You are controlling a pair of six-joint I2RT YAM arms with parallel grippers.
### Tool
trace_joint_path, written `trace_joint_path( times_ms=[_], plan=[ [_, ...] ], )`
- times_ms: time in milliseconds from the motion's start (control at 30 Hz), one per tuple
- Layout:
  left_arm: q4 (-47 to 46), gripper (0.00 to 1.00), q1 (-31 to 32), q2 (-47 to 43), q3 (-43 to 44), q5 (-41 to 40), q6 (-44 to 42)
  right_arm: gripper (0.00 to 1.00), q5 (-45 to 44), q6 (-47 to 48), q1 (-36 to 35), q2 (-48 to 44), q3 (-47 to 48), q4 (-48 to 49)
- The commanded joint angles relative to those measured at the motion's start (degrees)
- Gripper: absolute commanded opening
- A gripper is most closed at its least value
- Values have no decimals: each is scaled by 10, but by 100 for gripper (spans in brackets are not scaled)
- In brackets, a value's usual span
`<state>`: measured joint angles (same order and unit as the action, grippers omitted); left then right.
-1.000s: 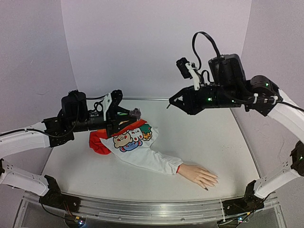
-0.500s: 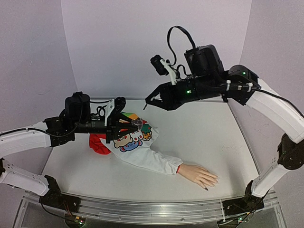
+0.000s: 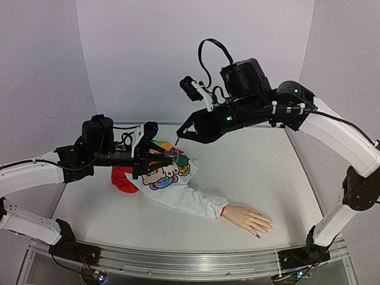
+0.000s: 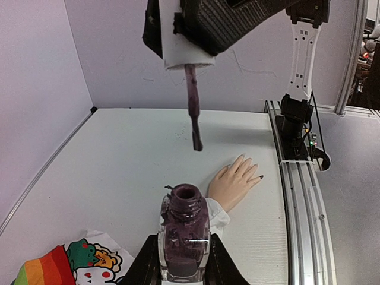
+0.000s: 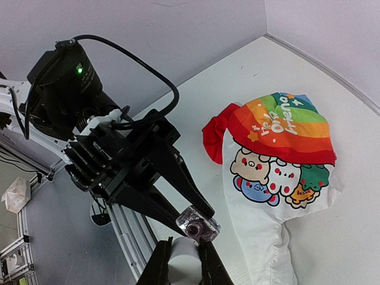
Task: Paint the nails
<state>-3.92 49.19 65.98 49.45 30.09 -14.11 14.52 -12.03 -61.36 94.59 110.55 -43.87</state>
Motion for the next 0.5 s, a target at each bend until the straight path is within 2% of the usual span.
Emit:
trace_joint_path(
  times_ms=[0, 467],
  plan=[
    [-9, 0, 1, 0, 29, 7, -4, 0, 4, -1, -4, 18, 32, -5],
    [-10, 0, 1, -6, 27, 4, -2, 0, -5, 1, -6, 36, 46, -24]
  ],
)
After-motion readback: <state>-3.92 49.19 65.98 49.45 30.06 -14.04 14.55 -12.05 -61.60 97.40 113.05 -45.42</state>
